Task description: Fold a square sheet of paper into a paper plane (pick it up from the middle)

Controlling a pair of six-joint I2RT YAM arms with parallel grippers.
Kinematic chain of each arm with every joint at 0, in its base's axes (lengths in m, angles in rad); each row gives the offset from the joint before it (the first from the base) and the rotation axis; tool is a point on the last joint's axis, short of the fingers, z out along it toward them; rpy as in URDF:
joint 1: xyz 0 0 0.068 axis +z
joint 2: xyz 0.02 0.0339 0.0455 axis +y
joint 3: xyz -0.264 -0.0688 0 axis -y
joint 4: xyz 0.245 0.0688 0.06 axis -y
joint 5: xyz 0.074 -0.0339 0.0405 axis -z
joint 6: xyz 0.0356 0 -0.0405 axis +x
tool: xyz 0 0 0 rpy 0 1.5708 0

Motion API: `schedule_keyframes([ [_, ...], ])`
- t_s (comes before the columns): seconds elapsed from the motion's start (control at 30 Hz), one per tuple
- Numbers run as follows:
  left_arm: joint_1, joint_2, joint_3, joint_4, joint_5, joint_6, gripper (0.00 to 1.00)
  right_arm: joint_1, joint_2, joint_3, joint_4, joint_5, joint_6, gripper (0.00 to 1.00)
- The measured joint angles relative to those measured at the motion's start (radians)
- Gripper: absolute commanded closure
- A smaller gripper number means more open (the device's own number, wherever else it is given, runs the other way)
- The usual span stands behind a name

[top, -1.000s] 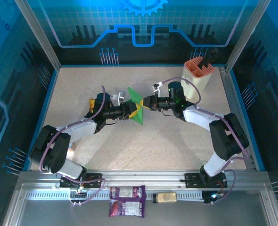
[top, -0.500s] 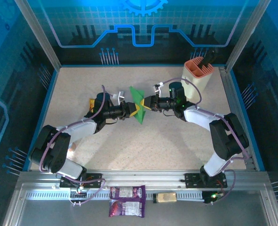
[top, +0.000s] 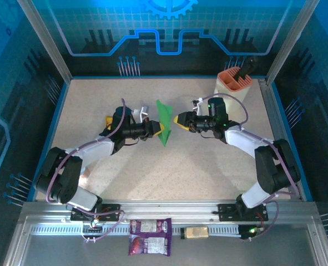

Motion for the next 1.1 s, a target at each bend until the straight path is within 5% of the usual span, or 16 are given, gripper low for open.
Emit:
schedule_keyframes([
  [0.23,-0.004,0.0,0.188,-0.42,-0.173,0.26,0.91,-0.008,-0.09,0.0,-0.185,0.159,-0.119,0.4],
  [0.53,-0.158,0.083,0.489,-0.871,-0.649,0.576,0.91,-0.017,-0.216,-0.011,-0.37,0.43,-0.198,0.34],
  [0.83,-0.313,0.309,0.61,-1.052,-1.137,0.731,0.92,-0.05,-0.347,-0.077,-0.468,0.637,-0.208,0.34],
  [1.1,-0.405,0.485,0.639,-1.069,-1.374,0.798,0.92,-0.108,-0.372,-0.106,-0.519,0.688,-0.2,0.34],
])
